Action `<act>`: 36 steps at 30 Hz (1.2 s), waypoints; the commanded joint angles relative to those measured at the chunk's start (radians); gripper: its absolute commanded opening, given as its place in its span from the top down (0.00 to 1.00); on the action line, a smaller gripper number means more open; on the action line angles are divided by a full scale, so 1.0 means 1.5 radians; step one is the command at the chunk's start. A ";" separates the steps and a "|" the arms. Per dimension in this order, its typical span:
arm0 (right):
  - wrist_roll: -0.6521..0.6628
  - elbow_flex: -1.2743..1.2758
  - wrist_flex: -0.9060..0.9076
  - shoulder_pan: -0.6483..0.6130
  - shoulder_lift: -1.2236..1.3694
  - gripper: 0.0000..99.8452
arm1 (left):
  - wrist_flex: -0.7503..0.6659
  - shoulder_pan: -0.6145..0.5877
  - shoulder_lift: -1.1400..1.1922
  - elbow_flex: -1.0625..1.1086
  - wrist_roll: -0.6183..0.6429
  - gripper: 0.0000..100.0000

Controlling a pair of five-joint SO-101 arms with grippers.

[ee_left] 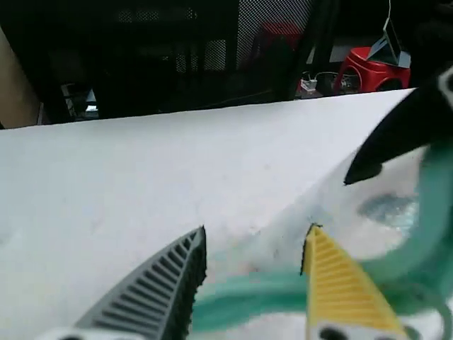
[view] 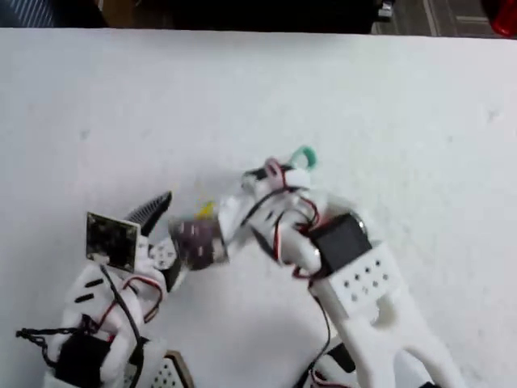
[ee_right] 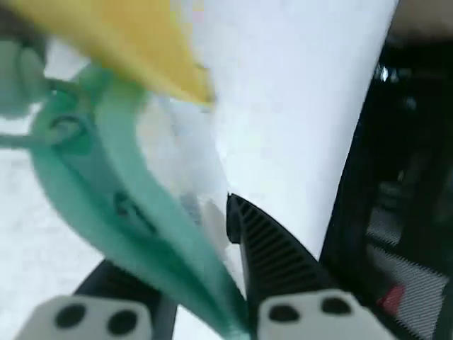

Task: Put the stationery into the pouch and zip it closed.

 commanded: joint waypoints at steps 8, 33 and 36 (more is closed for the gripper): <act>-0.210 -0.008 -0.145 0.014 -0.011 0.98 | 0.031 0.007 0.002 -0.041 -0.005 0.76; -0.260 0.065 -0.163 -0.012 -0.018 0.98 | 0.144 -0.025 0.001 -0.177 0.027 0.76; -0.254 0.056 -0.159 -0.012 -0.020 0.98 | 0.116 -0.030 0.001 -0.149 -0.012 0.76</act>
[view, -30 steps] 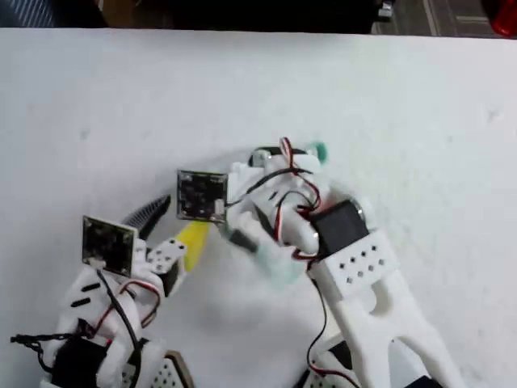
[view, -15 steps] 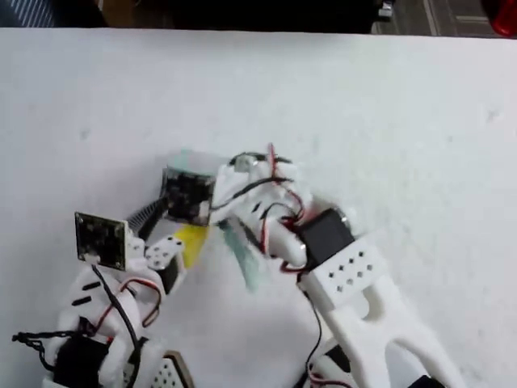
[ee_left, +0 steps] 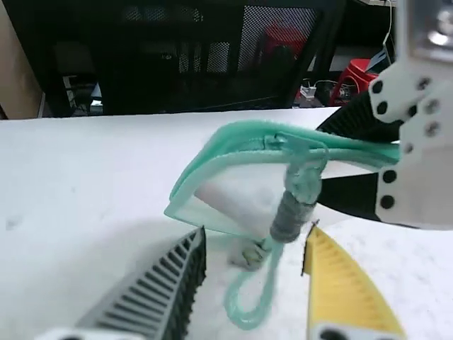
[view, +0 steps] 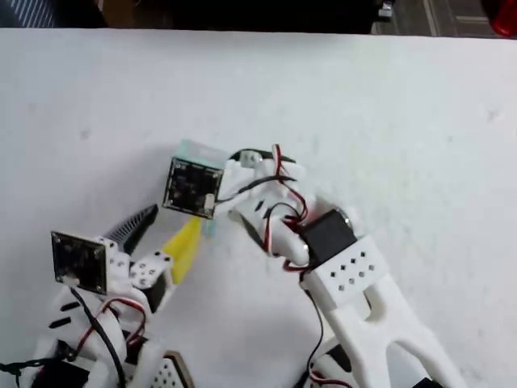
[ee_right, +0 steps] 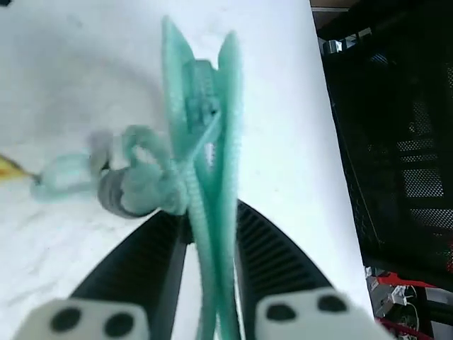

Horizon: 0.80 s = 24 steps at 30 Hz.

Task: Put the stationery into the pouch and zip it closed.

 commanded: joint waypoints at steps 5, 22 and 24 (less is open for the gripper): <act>0.003 -0.059 0.055 0.013 -0.037 0.98 | -0.121 -0.073 0.001 0.061 -0.118 0.75; 0.183 -0.165 0.281 -0.069 -0.149 0.98 | -0.132 0.010 0.001 0.051 -0.248 0.70; 0.226 -0.196 0.341 -0.099 -0.149 0.98 | -0.128 0.020 0.001 0.028 -0.263 0.68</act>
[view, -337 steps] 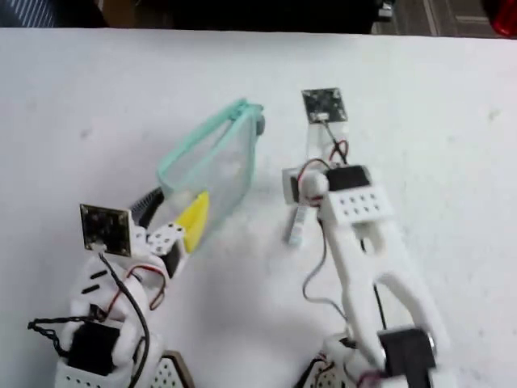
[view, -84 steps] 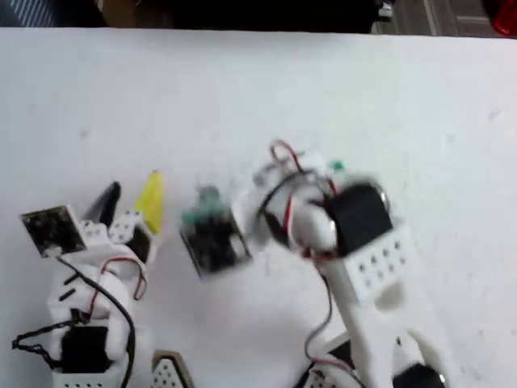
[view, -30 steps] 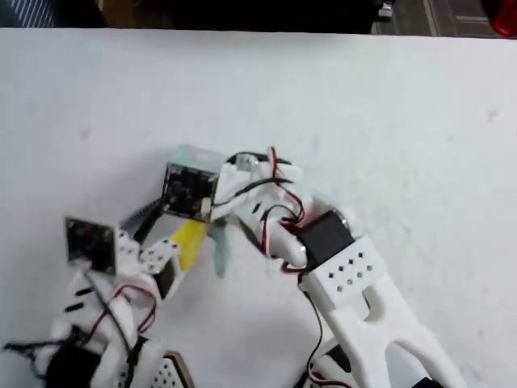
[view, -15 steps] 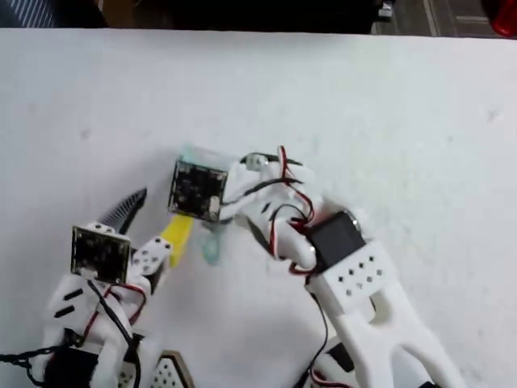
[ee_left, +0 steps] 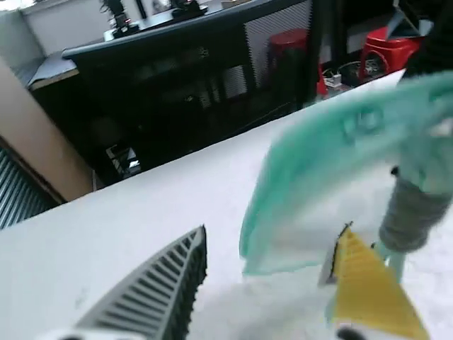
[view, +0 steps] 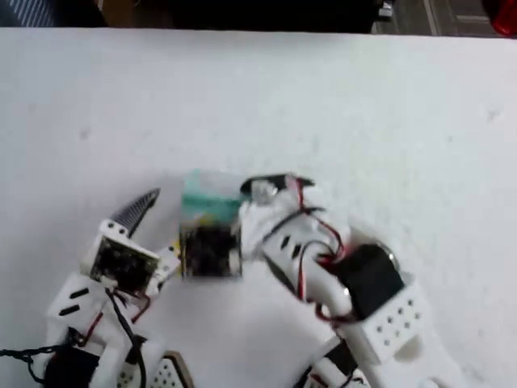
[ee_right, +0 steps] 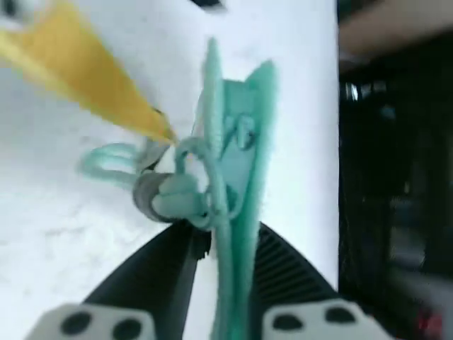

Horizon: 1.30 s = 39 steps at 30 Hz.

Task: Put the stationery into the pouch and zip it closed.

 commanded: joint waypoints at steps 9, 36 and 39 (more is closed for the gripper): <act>0.144 -0.173 0.158 -0.061 -0.022 0.98 | -0.001 0.078 -0.001 -0.064 -0.100 0.67; 0.065 -0.170 0.104 -0.111 -0.022 0.98 | -0.003 0.208 -0.001 -0.058 -0.051 0.97; 0.060 -0.154 0.105 -0.111 -0.027 0.98 | -0.010 0.208 -0.001 -0.048 -0.017 0.98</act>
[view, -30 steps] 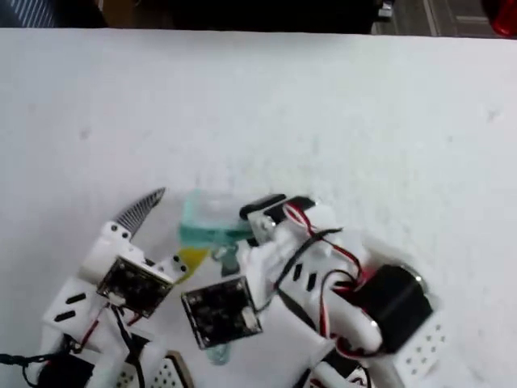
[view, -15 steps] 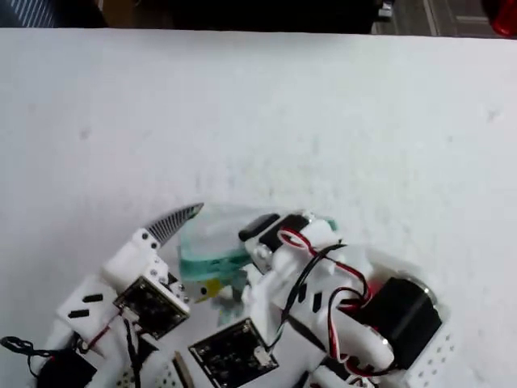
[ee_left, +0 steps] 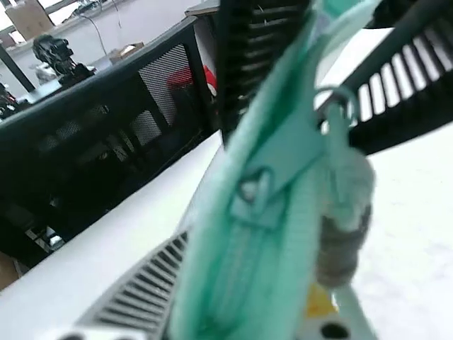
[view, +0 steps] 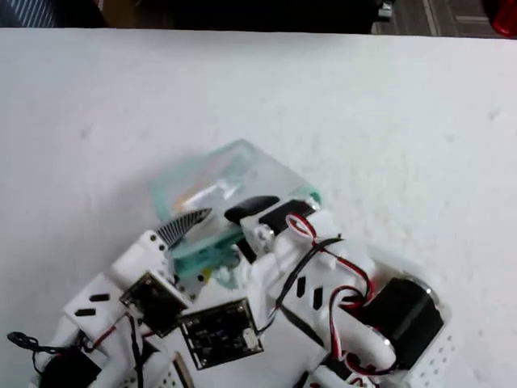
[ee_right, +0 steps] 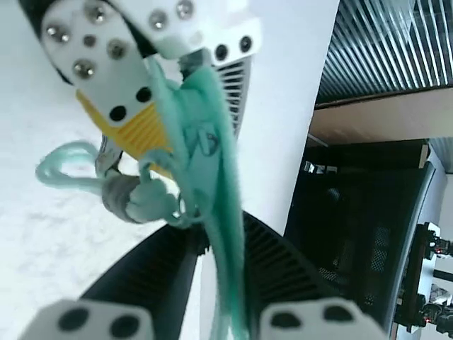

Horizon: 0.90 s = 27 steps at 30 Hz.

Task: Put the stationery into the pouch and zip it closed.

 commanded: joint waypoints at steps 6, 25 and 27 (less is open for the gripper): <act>-0.013 0.044 -0.008 -0.005 -0.013 0.98 | -0.042 -0.007 -0.006 -0.009 0.125 0.98; -0.016 0.167 -0.156 0.061 -0.008 0.98 | -0.263 -0.009 -0.005 0.158 0.181 0.98; -0.016 0.191 -0.172 0.060 -0.008 0.98 | -0.262 -0.023 -0.005 0.158 0.182 0.98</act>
